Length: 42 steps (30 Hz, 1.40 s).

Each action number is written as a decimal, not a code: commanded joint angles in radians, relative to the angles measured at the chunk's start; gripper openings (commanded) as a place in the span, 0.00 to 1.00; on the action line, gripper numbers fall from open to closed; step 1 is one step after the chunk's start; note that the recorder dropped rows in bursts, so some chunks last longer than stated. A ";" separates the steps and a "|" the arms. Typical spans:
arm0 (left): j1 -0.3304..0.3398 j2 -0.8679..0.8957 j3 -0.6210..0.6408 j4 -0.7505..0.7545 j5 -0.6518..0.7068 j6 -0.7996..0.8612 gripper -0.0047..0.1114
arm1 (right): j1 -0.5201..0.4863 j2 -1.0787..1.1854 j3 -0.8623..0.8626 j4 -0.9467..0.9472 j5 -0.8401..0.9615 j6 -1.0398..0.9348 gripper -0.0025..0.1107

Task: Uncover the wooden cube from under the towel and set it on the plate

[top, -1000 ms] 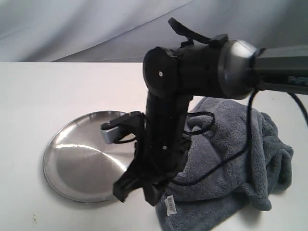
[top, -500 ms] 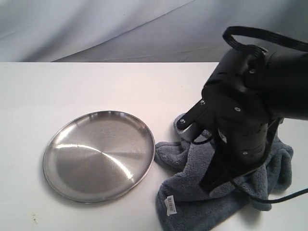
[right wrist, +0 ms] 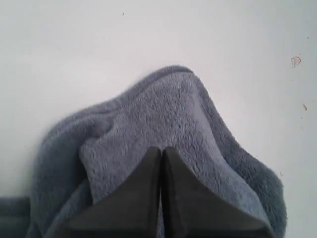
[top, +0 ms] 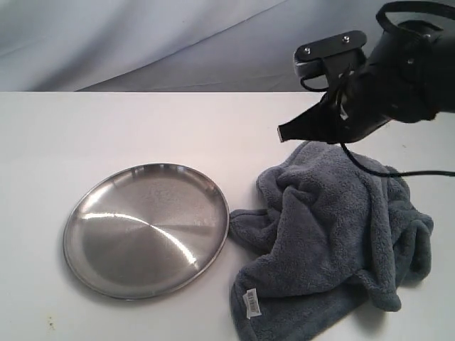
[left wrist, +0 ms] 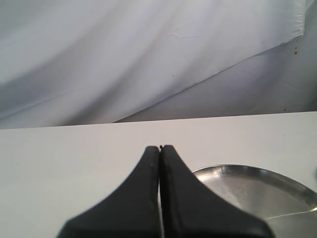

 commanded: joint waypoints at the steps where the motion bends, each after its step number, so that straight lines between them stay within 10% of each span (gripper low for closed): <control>1: -0.005 -0.004 0.004 -0.002 -0.003 -0.003 0.04 | -0.025 0.115 -0.167 0.096 -0.031 -0.006 0.02; 10: -0.005 -0.004 0.004 -0.002 -0.003 -0.003 0.04 | -0.001 0.359 -0.495 0.889 -0.010 -0.562 0.02; 21: -0.005 -0.004 0.004 -0.002 -0.003 -0.003 0.04 | 0.199 0.338 -0.492 0.915 0.187 -0.716 0.02; 42: -0.005 -0.004 0.004 -0.002 -0.003 -0.003 0.04 | 0.256 -0.239 0.336 0.928 -0.112 -0.686 0.02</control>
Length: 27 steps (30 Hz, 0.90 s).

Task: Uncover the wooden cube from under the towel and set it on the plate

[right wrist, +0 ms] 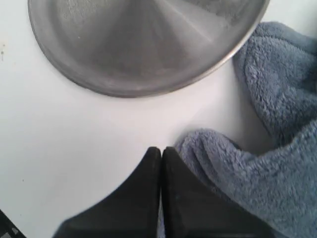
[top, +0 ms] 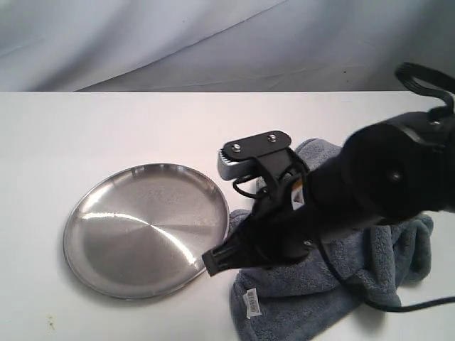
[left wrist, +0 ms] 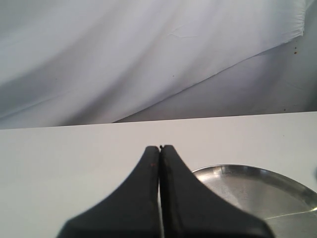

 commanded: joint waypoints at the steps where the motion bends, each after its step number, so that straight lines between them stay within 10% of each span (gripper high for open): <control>1: -0.005 -0.004 0.004 -0.002 -0.003 -0.003 0.04 | 0.002 -0.084 0.089 -0.005 -0.026 0.029 0.02; 21: -0.005 -0.004 0.004 -0.002 -0.003 -0.003 0.04 | 0.002 -0.190 0.260 -0.763 0.137 0.945 0.02; 27: -0.005 -0.004 0.004 -0.002 -0.003 -0.003 0.04 | 0.002 -0.190 0.260 -0.787 0.151 0.957 0.02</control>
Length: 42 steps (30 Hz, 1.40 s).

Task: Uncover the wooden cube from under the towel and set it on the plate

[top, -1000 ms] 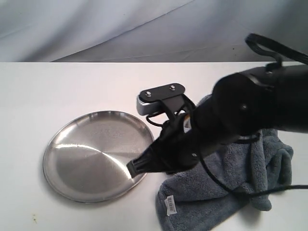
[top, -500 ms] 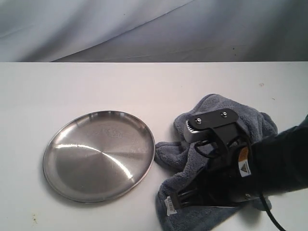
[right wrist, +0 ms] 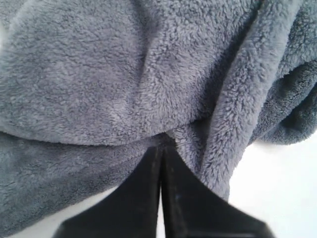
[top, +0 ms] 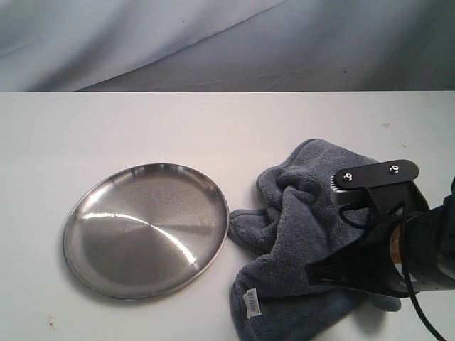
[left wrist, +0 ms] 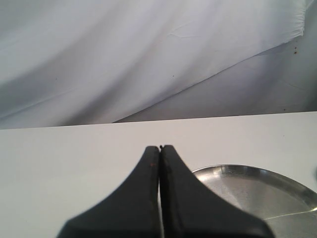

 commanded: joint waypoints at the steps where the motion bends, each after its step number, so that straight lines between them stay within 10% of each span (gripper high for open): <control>1: -0.005 -0.004 0.004 -0.002 -0.003 -0.003 0.04 | 0.002 -0.009 0.003 -0.026 0.008 0.019 0.02; 16: -0.005 -0.004 0.004 -0.002 -0.003 -0.003 0.04 | -0.002 -0.007 -0.330 0.027 0.229 -0.213 0.02; 28: -0.005 -0.004 0.004 -0.002 -0.003 -0.003 0.04 | -0.317 0.047 -0.531 0.413 0.348 -0.573 0.02; 38: -0.005 -0.004 0.004 -0.002 -0.003 -0.003 0.04 | -0.349 0.241 -0.621 0.454 0.424 -0.648 0.02; 42: -0.005 -0.004 0.004 -0.002 -0.003 -0.003 0.04 | -0.349 0.318 -0.621 0.467 0.420 -0.643 0.18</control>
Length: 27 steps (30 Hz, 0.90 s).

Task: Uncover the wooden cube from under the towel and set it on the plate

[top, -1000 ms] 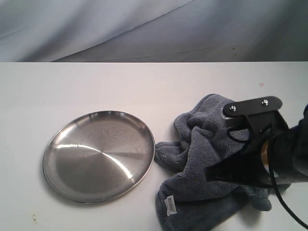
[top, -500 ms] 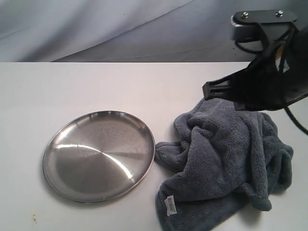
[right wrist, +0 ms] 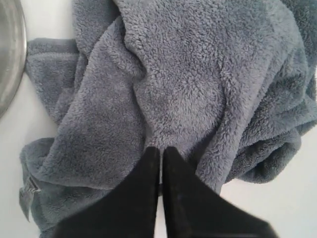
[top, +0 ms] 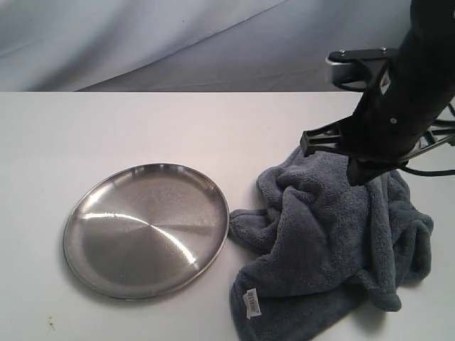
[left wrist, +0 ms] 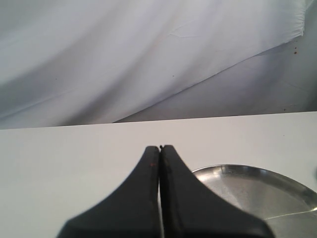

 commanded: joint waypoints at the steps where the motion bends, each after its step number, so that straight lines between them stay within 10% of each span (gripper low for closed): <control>1: -0.005 -0.004 0.004 -0.002 -0.003 -0.003 0.04 | -0.009 0.074 -0.008 0.032 -0.006 -0.009 0.24; 8: -0.005 -0.004 0.004 -0.002 -0.003 -0.003 0.04 | -0.009 0.155 -0.008 0.046 -0.017 0.012 0.78; 27: -0.005 -0.004 0.004 -0.002 -0.003 -0.003 0.04 | -0.009 0.268 -0.002 -0.042 -0.076 0.075 0.75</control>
